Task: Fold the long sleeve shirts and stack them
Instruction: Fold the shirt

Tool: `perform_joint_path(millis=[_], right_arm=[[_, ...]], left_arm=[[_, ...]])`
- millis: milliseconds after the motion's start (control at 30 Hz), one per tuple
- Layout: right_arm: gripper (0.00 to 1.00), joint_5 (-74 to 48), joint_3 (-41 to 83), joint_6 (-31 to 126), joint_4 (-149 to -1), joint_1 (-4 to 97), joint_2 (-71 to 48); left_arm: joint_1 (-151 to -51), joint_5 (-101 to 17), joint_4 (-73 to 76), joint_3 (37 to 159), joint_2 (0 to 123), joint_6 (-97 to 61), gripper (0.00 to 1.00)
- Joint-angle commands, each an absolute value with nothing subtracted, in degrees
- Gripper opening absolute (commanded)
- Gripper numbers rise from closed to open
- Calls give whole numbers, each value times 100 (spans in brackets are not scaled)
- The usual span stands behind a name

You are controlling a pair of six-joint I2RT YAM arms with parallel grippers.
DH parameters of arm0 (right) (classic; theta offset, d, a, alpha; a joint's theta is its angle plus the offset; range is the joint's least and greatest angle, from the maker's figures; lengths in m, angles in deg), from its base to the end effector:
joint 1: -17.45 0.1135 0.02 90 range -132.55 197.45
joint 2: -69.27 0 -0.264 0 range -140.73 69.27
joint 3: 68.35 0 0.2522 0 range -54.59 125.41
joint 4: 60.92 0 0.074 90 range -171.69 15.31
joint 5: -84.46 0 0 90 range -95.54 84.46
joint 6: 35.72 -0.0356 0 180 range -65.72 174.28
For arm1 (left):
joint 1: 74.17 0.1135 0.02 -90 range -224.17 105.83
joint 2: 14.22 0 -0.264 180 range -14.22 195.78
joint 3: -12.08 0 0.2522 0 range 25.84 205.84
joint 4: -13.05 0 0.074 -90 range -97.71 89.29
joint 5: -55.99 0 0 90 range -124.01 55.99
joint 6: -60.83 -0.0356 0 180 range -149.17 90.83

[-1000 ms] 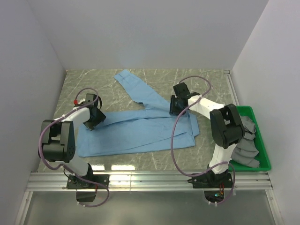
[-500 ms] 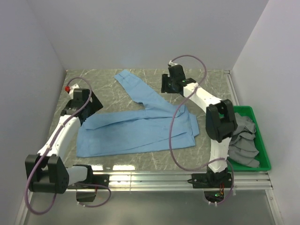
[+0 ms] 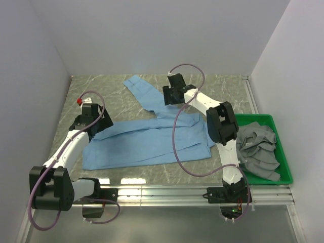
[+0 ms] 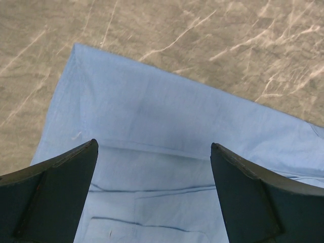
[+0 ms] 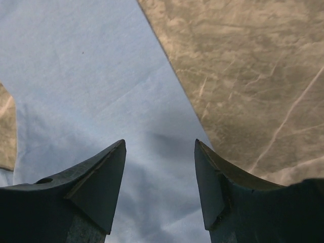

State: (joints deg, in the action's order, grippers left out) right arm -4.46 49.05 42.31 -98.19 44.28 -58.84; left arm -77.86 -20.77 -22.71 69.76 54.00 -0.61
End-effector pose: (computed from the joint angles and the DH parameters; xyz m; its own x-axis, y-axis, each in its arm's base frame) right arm 0.4501 0.2269 0.1929 -0.7398 -0.1418 -0.6577 -0.2929 0.9479 0.1251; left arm 0.2451 -0.0076 0.2340 -0.5881 -0.4284 -0.6860 -0.4286 0.8844 -0.1849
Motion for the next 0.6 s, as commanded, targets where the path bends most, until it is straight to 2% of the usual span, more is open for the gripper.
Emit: perform_joint_path(millis=[0, 200, 400, 433, 567], right_arm=[[64, -64, 5194, 4321, -9956, 4583, -6028], [63, 412, 5053, 3890, -9973, 4627, -6160], [61, 202, 5395, 3758, -10254, 4627, -6485], [55, 141, 5439, 3749, -10359, 4636, -6563], [43, 150, 5484, 3670, -10518, 4627, -6608]], left_arm=[[-7795, -2284, -1873, 7022, 5529, -210, 99], [-7795, -2302, -1846, 7084, 5635, -227, 99], [-7795, -2346, -1846, 7102, 5732, -219, 99], [-7787, -2337, -1855, 7111, 5741, -219, 99], [-7795, -2364, -1837, 7111, 5741, -227, 99]])
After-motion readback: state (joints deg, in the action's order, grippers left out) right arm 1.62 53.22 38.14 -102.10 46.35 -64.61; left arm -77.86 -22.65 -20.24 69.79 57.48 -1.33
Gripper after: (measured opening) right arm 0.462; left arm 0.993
